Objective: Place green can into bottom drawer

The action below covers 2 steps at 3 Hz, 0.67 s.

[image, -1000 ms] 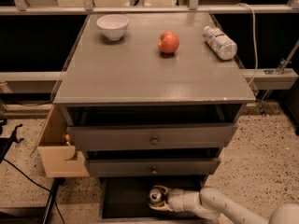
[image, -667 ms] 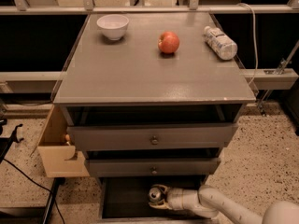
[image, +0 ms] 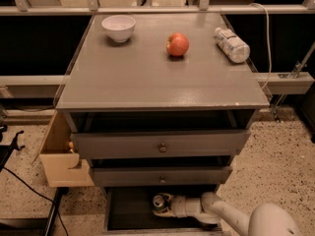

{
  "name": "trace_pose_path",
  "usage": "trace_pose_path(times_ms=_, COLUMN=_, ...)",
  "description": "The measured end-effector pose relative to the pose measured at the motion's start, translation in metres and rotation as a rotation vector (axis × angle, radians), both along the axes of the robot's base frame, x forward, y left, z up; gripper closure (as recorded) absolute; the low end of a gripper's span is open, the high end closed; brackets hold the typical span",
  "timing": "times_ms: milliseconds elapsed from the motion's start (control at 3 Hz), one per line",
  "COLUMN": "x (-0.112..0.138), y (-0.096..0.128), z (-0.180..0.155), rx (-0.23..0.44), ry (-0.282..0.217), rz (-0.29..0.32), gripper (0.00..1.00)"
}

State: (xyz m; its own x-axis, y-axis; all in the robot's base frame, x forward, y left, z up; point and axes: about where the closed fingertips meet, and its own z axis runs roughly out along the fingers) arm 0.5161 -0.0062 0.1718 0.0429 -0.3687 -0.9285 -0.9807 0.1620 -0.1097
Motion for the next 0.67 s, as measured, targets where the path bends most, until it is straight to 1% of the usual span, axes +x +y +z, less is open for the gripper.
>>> trace_pose_path(times_ms=333, x=-0.0001, y=-0.0016, z=-0.0053, rx=0.004, ry=-0.007, rz=-0.001, gripper=1.0)
trace_pose_path(times_ms=667, x=-0.0002, y=-0.0023, z=-0.0074, rx=0.024, ry=-0.027, rz=0.001, gripper=1.0)
